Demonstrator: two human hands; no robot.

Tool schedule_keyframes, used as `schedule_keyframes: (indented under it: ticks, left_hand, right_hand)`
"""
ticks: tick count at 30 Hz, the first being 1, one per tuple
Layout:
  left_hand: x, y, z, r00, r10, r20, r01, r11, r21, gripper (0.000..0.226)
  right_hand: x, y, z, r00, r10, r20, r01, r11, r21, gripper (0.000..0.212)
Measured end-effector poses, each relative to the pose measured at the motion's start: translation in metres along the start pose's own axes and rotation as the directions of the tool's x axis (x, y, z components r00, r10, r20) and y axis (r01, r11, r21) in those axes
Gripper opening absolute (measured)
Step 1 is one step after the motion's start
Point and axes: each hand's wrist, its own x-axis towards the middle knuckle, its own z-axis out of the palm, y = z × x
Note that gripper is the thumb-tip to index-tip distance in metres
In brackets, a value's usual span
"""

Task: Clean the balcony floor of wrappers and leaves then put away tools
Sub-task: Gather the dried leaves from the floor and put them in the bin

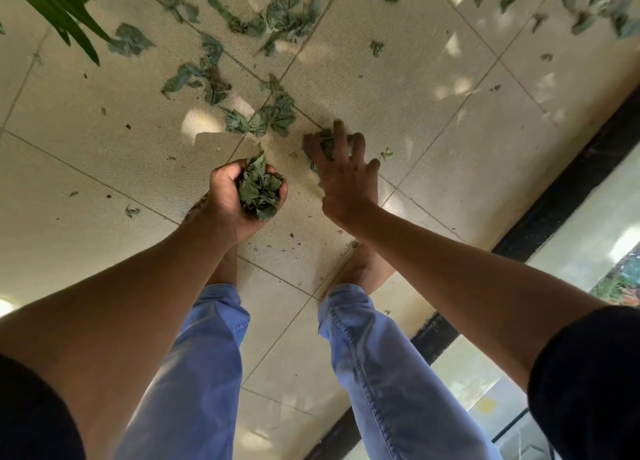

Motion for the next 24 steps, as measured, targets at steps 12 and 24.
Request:
schedule_keyframes:
  ticks: [12, 24]
  left_hand:
    - [-0.001, -0.006, -0.002, 1.0, -0.021, -0.012, 0.021, 0.999, 0.036, 0.027]
    - [-0.002, -0.013, 0.004, 1.0, -0.005, 0.0, 0.005, 0.999, 0.045, 0.02]
  right_hand:
    - [0.007, 0.023, 0.002, 0.932, -0.353, 0.077, 0.361, 0.898, -0.251, 0.082]
    - [0.01, 0.04, 0.01, 0.875, -0.483, -0.012, 0.48, 0.873, -0.087, 0.036]
